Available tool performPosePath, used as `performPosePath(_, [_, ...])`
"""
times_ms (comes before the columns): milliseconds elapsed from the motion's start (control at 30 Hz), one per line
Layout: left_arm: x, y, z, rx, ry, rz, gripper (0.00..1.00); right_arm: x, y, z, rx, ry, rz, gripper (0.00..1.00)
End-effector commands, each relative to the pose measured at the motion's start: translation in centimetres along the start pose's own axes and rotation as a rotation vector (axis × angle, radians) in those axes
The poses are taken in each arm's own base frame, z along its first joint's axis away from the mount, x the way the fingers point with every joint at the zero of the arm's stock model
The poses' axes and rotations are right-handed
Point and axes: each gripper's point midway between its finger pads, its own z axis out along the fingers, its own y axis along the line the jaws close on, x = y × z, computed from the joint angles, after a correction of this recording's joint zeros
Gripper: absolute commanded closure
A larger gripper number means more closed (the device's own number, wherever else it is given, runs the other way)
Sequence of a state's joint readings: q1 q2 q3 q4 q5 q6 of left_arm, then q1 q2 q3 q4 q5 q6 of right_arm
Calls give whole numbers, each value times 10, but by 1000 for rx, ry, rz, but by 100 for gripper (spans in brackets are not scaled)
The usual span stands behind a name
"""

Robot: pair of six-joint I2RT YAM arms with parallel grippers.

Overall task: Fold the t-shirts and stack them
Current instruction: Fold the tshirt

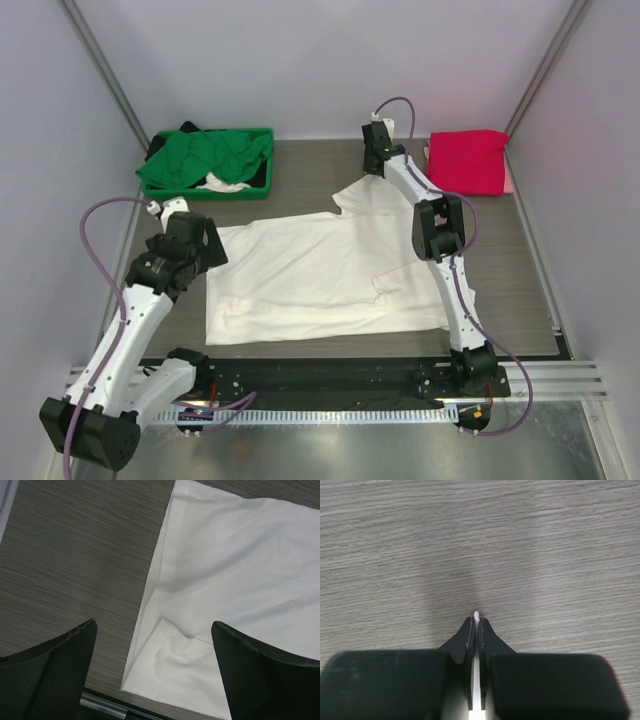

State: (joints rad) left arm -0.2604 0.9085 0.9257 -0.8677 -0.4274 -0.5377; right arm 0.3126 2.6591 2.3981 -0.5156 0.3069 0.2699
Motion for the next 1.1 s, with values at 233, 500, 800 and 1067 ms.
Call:
performPosePath(233, [-50, -27, 76, -51, 81, -53, 11, 41, -11, -4, 31, 68, -21, 99])
performPosePath(500, [-83, -41, 189, -101, 201, -126, 24, 38, -4, -11, 6, 38, -25, 99])
performPosePath(800, [-55, -41, 241, -184, 308, -98, 37, 41, -1, -10, -11, 46, -22, 99])
performPosePath(1067, [-19, -34, 251, -209, 376, -91, 44, 44, 0, -9, -15, 53, -30, 99])
